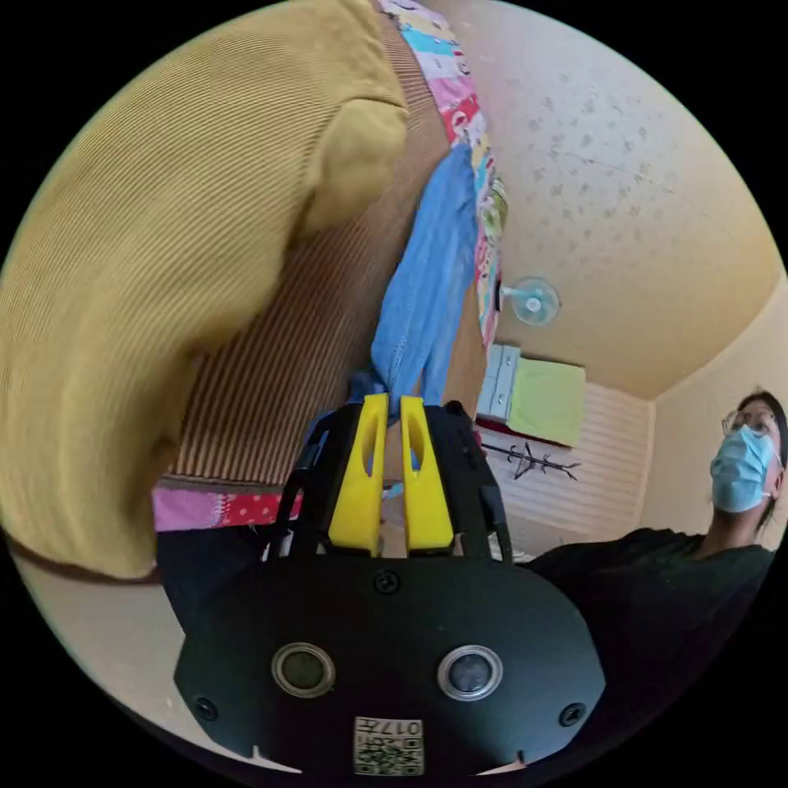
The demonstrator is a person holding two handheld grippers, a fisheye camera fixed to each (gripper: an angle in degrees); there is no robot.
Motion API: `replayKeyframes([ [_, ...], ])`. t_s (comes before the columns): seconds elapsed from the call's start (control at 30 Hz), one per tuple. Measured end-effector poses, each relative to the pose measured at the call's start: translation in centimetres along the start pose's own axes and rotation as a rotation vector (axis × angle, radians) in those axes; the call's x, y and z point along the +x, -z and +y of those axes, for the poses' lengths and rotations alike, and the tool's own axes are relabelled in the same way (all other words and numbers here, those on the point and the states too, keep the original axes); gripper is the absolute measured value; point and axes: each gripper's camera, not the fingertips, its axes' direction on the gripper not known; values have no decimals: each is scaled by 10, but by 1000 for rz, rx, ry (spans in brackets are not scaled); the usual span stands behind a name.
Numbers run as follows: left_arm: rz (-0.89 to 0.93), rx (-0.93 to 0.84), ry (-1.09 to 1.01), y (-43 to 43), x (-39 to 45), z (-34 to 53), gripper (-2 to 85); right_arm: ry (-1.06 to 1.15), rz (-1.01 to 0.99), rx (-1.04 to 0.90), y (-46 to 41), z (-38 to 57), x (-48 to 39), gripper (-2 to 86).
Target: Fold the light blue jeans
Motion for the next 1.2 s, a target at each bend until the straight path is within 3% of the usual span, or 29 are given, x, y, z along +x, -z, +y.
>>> replayKeyframes([
  [0.17,-277,-40,-127,0,9,-9,50,-3,-34,-61,-13,-9,9,89],
  [0.33,-359,-16,-155,2,16,-10,52,40,-50,-224,-42,-11,-7,55],
  [0.47,-327,126,-137,28,18,3,54,204,-431,-84,-5,13,-34,33],
  [0.53,-346,166,-152,35,19,6,63,143,-526,-6,17,30,-23,28],
  [0.7,-397,98,-175,15,4,-11,102,-47,-103,-19,37,57,16,23],
  [0.83,-520,-3,-251,-22,-1,-34,104,-129,-8,32,55,70,29,22],
  [1.03,-388,-265,-388,-62,4,-46,14,-92,-62,8,72,77,9,19],
  [1.1,-199,-308,-391,-49,8,-47,4,21,-200,23,81,85,-17,18],
  [1.13,-2,-309,-369,-34,6,-48,0,96,-249,33,85,92,-33,18],
  [1.17,142,-255,-325,-15,-3,-47,-3,121,-251,29,86,95,-40,18],
  [1.2,167,-212,-293,-5,-9,-46,-4,140,-214,5,84,101,-48,19],
])
